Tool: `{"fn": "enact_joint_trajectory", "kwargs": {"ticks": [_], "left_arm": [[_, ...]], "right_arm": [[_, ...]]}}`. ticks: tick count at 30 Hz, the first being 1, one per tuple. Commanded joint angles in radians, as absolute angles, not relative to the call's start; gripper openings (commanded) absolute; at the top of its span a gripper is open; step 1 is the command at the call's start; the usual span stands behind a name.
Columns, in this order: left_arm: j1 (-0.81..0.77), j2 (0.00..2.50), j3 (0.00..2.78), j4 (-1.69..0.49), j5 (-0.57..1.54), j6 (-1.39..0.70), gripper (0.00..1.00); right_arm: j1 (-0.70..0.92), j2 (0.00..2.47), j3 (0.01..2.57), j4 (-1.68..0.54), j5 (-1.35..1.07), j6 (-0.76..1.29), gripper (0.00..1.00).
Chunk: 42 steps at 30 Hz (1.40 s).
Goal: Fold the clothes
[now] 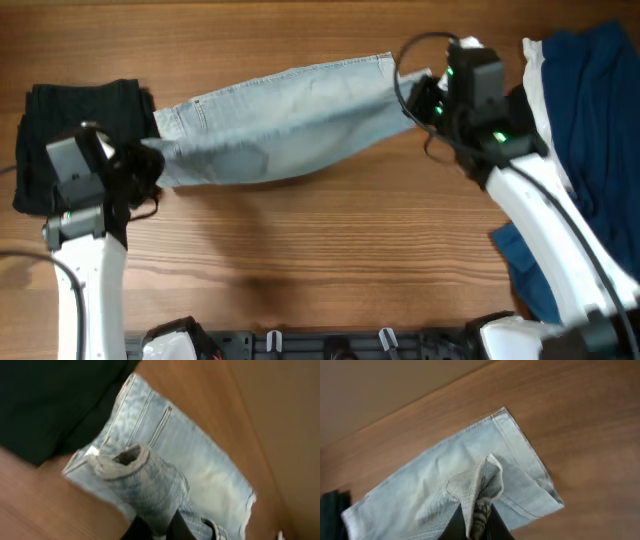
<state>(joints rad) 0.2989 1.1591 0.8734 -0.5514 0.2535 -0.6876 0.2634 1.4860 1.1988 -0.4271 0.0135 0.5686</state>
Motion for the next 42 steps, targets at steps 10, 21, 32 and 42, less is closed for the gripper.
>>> {"fn": "enact_joint_trajectory", "kwargs": {"ticks": [10,21,32,42], "left_arm": [[0.195,1.628,0.898,0.001,0.227,-0.723,0.07],[0.231,1.669,0.91,0.217,0.308,-0.723,0.48],[0.142,1.67,0.909,-0.159,0.302,-0.579,0.46],[0.071,1.779,0.907,-0.239,0.121,-0.579,0.55]], "right_arm": [[0.241,1.853,1.219,-0.108,0.067,0.525,0.04],[0.203,1.935,1.219,0.139,0.067,0.517,0.99],[0.128,1.947,1.185,-0.333,-0.321,0.448,0.87],[0.16,2.024,1.18,-0.404,-0.143,0.607,0.32]]}}
